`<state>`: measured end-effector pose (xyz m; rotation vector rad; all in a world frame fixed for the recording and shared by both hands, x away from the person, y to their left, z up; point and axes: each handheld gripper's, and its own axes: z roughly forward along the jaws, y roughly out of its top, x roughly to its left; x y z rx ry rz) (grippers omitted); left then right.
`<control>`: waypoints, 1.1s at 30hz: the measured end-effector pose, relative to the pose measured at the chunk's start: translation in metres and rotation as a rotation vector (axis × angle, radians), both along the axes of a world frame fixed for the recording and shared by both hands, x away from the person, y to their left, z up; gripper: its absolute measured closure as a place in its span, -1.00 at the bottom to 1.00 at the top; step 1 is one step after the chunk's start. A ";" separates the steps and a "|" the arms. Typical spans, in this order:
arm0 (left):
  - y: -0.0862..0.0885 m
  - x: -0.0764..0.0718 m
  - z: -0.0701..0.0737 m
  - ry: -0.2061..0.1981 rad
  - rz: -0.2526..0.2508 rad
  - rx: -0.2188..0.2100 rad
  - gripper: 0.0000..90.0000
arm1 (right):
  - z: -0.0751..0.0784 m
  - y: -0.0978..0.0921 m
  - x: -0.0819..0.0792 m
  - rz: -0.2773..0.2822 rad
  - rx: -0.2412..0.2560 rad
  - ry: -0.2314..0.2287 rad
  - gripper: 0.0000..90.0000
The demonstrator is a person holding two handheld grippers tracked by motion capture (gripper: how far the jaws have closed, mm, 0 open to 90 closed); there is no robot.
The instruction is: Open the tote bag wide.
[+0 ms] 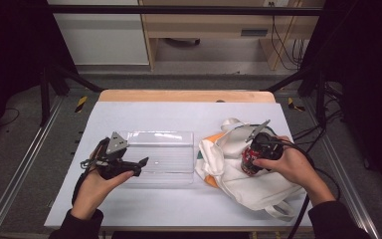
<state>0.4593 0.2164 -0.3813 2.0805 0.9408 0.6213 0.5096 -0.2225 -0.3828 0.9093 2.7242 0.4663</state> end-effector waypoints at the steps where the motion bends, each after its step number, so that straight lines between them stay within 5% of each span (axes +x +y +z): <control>1: 0.001 0.000 0.000 0.001 0.000 0.004 -0.81 | 0.004 0.001 -0.001 0.002 0.000 -0.003 -0.44; 15: 0.017 0.008 -0.008 0.016 0.061 -0.014 -0.82 | 0.047 0.010 -0.011 0.011 -0.018 -0.046 -0.44; 24: 0.017 0.008 -0.008 0.012 0.064 0.009 -0.83 | 0.065 0.015 -0.009 -0.001 -0.002 -0.054 -0.44; 29: 0.017 0.009 -0.006 -0.022 0.040 0.005 -0.83 | 0.077 0.020 -0.011 0.011 -0.002 -0.057 -0.44; 33: 0.019 0.008 -0.006 0.002 0.062 0.004 -0.83 | 0.089 0.026 -0.012 0.014 -0.001 -0.062 -0.44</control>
